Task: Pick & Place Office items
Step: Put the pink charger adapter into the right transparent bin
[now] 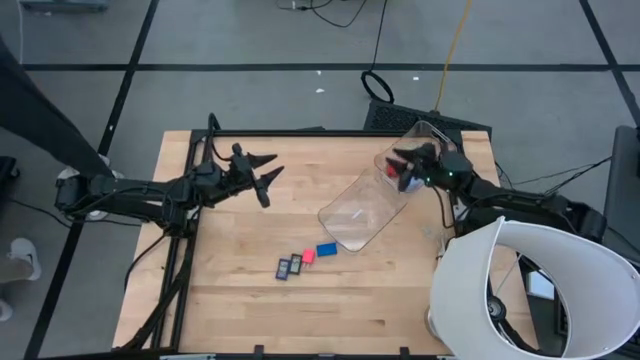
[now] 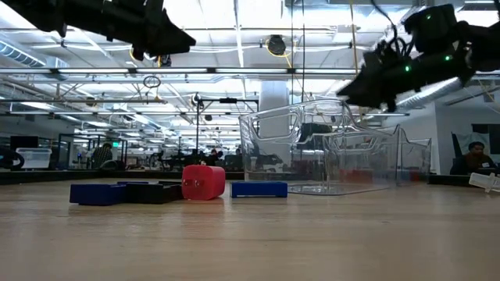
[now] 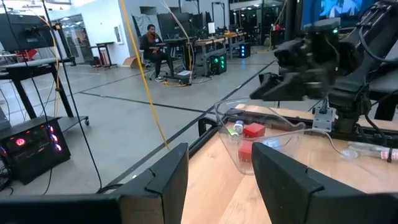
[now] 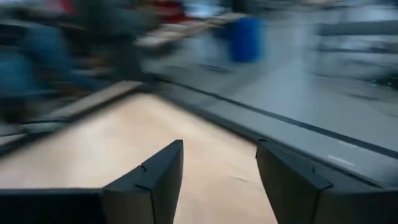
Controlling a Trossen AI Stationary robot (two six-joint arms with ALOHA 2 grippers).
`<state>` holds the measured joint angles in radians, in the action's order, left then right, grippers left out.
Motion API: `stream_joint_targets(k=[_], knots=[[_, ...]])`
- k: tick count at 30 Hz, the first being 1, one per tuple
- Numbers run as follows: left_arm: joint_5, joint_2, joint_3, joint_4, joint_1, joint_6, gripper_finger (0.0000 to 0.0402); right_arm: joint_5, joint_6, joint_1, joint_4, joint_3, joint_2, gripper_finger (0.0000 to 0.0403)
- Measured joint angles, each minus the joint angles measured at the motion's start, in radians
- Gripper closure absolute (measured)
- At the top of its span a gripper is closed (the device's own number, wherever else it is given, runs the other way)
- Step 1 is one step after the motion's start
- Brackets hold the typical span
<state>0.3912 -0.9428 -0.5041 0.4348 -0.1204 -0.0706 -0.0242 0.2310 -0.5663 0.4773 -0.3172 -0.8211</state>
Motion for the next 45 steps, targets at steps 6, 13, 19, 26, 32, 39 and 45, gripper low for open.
stream_joint_targets(k=[6, 13, 19, 26, 32, 39, 45], knots=[[0.0, 0.0, 0.0, 0.01, 0.0, -0.001, 0.0234, 0.265, -0.027, 0.137, 0.194, 0.0, -0.06, 0.0221], [0.0, 0.0, 0.0, 0.01, 0.0, -0.002, 0.0247, 0.246, -0.244, 0.37, 0.303, -0.005, -0.143, 0.0222], [0.0, 0.0, 0.0, 0.011, 0.0, -0.002, 0.0256, 0.127, -0.285, 0.482, 0.329, -0.085, -0.247, 0.0222], [0.0, 0.0, 0.0, 0.01, 0.0, 0.002, 0.0266, 0.129, -0.334, 0.524, 0.327, -0.173, -0.348, 0.0222], [-0.002, 0.0, 0.0, 0.005, 0.0, 0.013, 0.0256, 0.128, -0.325, 0.523, 0.323, -0.176, -0.335, 0.0222], [-0.254, 0.0, -0.001, -0.008, 0.012, 0.089, 0.0222, 0.125, -0.34, 0.522, 0.296, -0.176, -0.336, 0.0222], [-0.279, -0.06, -0.073, -0.137, 0.179, 0.122, 0.0149, 0.125, -0.35, 0.522, 0.294, -0.176, -0.336, 0.0222]])
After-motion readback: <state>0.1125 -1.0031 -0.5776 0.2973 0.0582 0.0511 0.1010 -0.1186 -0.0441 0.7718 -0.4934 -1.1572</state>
